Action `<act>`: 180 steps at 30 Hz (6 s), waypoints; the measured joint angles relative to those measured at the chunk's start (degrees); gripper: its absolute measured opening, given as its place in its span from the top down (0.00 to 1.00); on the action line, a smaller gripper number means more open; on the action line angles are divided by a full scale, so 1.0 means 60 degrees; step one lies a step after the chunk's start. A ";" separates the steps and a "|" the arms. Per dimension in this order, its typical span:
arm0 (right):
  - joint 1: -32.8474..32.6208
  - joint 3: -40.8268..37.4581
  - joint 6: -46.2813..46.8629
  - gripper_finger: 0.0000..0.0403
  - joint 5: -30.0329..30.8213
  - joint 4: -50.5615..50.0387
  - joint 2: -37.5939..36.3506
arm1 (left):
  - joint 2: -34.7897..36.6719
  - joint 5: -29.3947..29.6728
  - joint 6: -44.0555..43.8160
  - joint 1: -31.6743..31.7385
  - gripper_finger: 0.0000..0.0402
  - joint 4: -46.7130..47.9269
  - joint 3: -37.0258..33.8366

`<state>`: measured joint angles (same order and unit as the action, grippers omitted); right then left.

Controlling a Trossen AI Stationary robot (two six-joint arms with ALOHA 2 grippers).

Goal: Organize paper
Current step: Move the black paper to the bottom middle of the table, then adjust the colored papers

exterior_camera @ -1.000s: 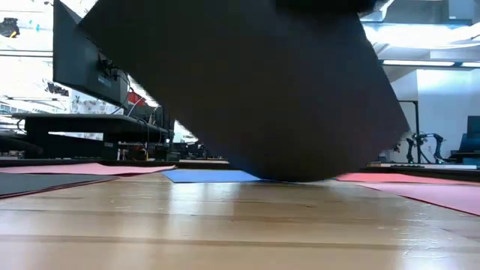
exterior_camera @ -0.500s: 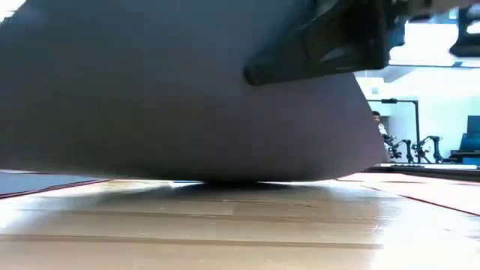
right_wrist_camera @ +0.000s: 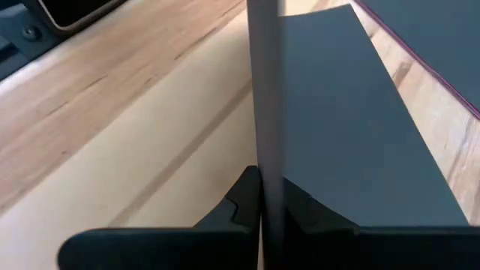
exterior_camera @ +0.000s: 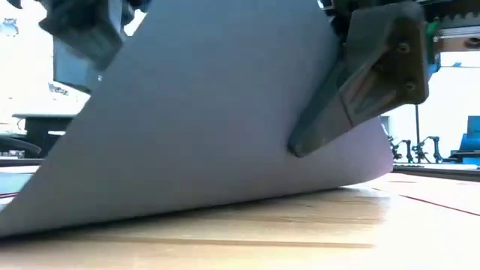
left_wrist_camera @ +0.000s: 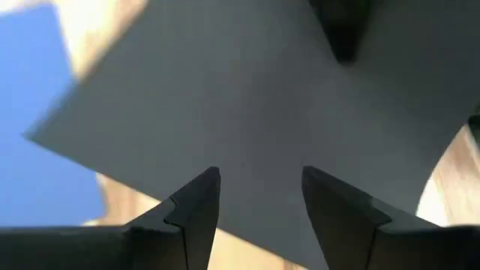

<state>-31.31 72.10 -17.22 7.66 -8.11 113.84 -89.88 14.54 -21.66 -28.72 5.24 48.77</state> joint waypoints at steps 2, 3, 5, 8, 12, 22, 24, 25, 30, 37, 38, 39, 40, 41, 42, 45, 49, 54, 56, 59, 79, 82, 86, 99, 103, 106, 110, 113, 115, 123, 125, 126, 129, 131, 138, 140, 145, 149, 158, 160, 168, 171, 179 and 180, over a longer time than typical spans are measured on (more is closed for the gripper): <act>-0.0011 0.0000 0.0097 1.00 -0.0035 -0.0016 0.0000 | -0.0559 -0.0329 0.0154 0.0042 0.57 -0.0001 0.0157; -0.0011 0.0000 0.0108 1.00 -0.0046 -0.0018 0.0000 | -0.0828 -0.0429 0.0279 0.0066 0.57 0.0007 0.0252; -0.0018 0.0000 0.0119 1.00 -0.0055 0.0011 0.0000 | -0.1309 -0.0470 0.0496 0.0117 0.57 0.0057 0.0474; -0.0018 0.0000 0.0484 1.00 -0.0053 0.0009 0.0000 | -0.1787 -0.0641 0.0657 0.0228 0.57 0.0214 0.0821; 0.0074 0.0000 0.1969 1.00 -0.0059 0.0006 0.0000 | -0.2103 -0.0817 0.0650 0.0307 0.57 0.0302 0.0973; -0.0109 -0.0007 0.2599 0.84 -0.0059 -0.0001 -0.0004 | -0.2351 -0.1469 -0.0443 0.0304 0.59 0.0708 0.1006; -0.0113 -0.0007 0.2936 0.77 -0.0066 -0.0001 -0.0004 | -0.2349 -0.1568 -0.0545 0.0307 0.61 0.0707 0.1006; -0.0117 -0.0007 0.3160 0.73 -0.0067 -0.0004 -0.0007 | -0.2347 -0.1587 -0.0594 0.0306 0.61 0.0709 0.1006; -0.0182 -0.0011 0.4153 0.54 -0.0062 -0.0083 -0.0168 | -0.2351 -0.1846 -0.0877 0.0300 0.63 0.0671 0.1002; -0.0575 -0.0011 0.5378 0.36 -0.0587 -0.0405 -0.0811 | -0.2358 -0.1894 -0.1109 0.0271 0.63 0.0658 0.0995; -0.0644 -0.0011 0.5455 0.36 -0.0593 -0.0437 -0.0908 | -0.2358 -0.1907 -0.1120 0.0271 0.63 0.0654 0.0995; -0.0698 -0.0011 0.5582 0.36 -0.0592 -0.0436 -0.0989 | -0.2358 -0.1918 -0.1139 0.0271 0.63 0.0654 0.0995; -0.0747 -0.0011 0.5749 0.36 -0.0589 -0.0428 -0.1042 | -0.2358 -0.1923 -0.1166 0.0271 0.63 0.0654 0.0995; -0.0772 -0.0011 0.6023 0.35 -0.0581 -0.0432 -0.1091 | -0.2358 -0.1925 -0.1183 0.0271 0.63 0.0632 0.0991; -0.0751 -0.0011 0.6362 0.35 -0.0563 -0.0456 -0.1118 | -0.2354 -0.1931 -0.1186 0.0271 0.63 0.0631 0.0991; -0.0422 -0.0011 0.7939 0.35 -0.0140 -0.0576 -0.1129 | -0.2307 -0.2016 -0.1211 0.0261 0.63 0.0830 0.1095; 0.0297 -0.0011 0.9741 0.35 -0.0004 -0.1321 -0.1129 | -0.2216 -0.2096 -0.1156 0.0244 0.63 0.1988 0.1691; 0.0995 -0.0011 1.0380 0.35 0.0003 -0.1838 -0.1129 | -0.1708 -0.1359 -0.0976 0.0189 0.63 0.3463 0.2517; 0.1177 -0.0011 1.0367 0.35 0.0010 -0.1973 -0.1040 | -0.1423 -0.0882 -0.0898 0.0119 0.63 0.3787 0.2650; 0.1349 -0.0042 1.0249 0.35 0.0040 -0.2314 -0.0845 | -0.0764 -0.0147 -0.0832 -0.0067 0.63 0.3957 0.2649; 0.1501 0.0004 0.7023 0.35 0.0006 -0.3150 0.0102 | 0.2621 0.4254 0.0032 -0.1238 0.63 0.1675 0.0317; 0.1534 0.0004 0.6172 0.35 0.0006 -0.3405 0.0098 | 0.2609 0.4268 0.0145 -0.1003 0.63 0.1636 0.0317; 0.1617 0.0080 0.5670 0.35 -0.0189 -0.3598 0.0098 | 0.2607 0.4237 0.0480 -0.0667 0.63 0.1625 0.0313; 0.1520 0.1879 0.4664 0.35 -0.0032 -0.5491 -0.0370 | 0.2607 0.4160 0.1480 0.0483 0.63 0.1620 0.0313; 0.2207 0.1920 0.3554 0.35 0.0746 -0.5549 -0.0616 | 0.2646 0.4170 0.2099 0.0664 0.63 0.1247 0.0313; 0.3324 0.1919 0.2739 0.35 0.0797 -0.5606 -0.0621 | 0.2994 0.4153 0.2715 0.0657 0.63 0.0597 0.0306; 0.5108 0.1916 0.1330 0.37 0.0488 -0.5245 -0.0655 | 0.3813 0.4160 0.3454 0.0778 0.63 0.0930 0.0306; 0.6224 0.1916 0.0209 0.40 -0.0186 -0.4544 -0.0651 | 0.4550 0.4047 0.3719 0.1290 0.63 0.0603 -0.0213; 0.6767 0.1896 -0.0370 0.42 -0.1045 -0.4014 -0.0648 | 0.5006 0.3266 0.3762 0.1855 0.63 -0.0260 -0.0961; 0.7489 0.1650 -0.2143 0.46 -0.2320 -0.3418 -0.0324 | 0.6092 0.1220 0.3714 0.3616 0.63 -0.3368 -0.3318; 0.7546 0.1647 -0.2197 0.46 -0.2535 -0.3384 0.0004 | 0.6111 0.1182 0.3782 0.3820 0.63 -0.3373 -0.3322; 0.7555 0.1647 -0.2206 0.47 -0.2561 -0.3364 0.0170 | 0.6113 0.1131 0.3787 0.3905 0.63 -0.3400 -0.3314; 0.7602 0.1639 -0.2209 0.48 -0.2572 -0.3332 0.0588 | 0.6097 0.0924 0.3795 0.4065 0.63 -0.3383 -0.3278; 0.7681 0.1643 -0.2166 0.48 -0.2576 -0.3304 0.0794 | 0.5993 0.0824 0.3881 0.4137 0.63 -0.3399 -0.3272; 0.8127 0.1676 -0.0963 0.49 -0.2656 -0.3436 0.1184 | 0.5891 0.0798 0.4147 0.4423 0.63 -0.3337 -0.3264; 0.8289 0.1683 -0.0535 0.49 -0.2656 -0.3587 0.1184 | 0.5896 0.0802 0.4147 0.4525 0.63 -0.3354 -0.3264; 0.8693 0.1683 0.0703 0.49 -0.2634 -0.3647 0.1178 | 0.5896 0.0800 0.4138 0.4751 0.63 -0.3355 -0.3264; 0.9027 0.1683 0.1629 0.49 -0.2591 -0.3663 0.1180 | 0.5896 0.0799 0.4046 0.4806 0.63 -0.3349 -0.3264; 0.9232 0.1679 0.1867 0.49 -0.2522 -0.3931 0.1180 | 0.5896 0.0798 0.3915 0.4802 0.63 -0.3265 -0.3264; 0.9224 0.1672 0.1867 0.49 -0.2489 -0.3928 0.1139 | 0.5896 0.0798 0.3900 0.4802 0.63 -0.3269 -0.3264; 0.9070 0.1617 0.1907 0.49 -0.2445 -0.4099 0.0777 | 0.5896 0.0798 0.3896 0.4802 0.63 -0.3265 -0.3264; 0.9038 0.1617 0.1907 0.49 -0.2448 -0.4079 0.0557 | 0.5896 0.0798 0.3896 0.4802 0.63 -0.3261 -0.3264; 0.8800 0.1632 0.1428 0.49 -0.2465 -0.4122 0.0174 | 0.5896 0.0798 0.3818 0.4802 0.63 -0.3167 -0.3264; 0.8688 0.1632 0.1132 0.49 -0.2481 -0.4248 0.0157 | 0.5896 0.0798 0.3794 0.4802 0.63 -0.3136 -0.3264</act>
<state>20.82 81.89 -10.43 -7.22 -33.60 114.78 -54.50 19.33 1.10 0.10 -13.57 29.19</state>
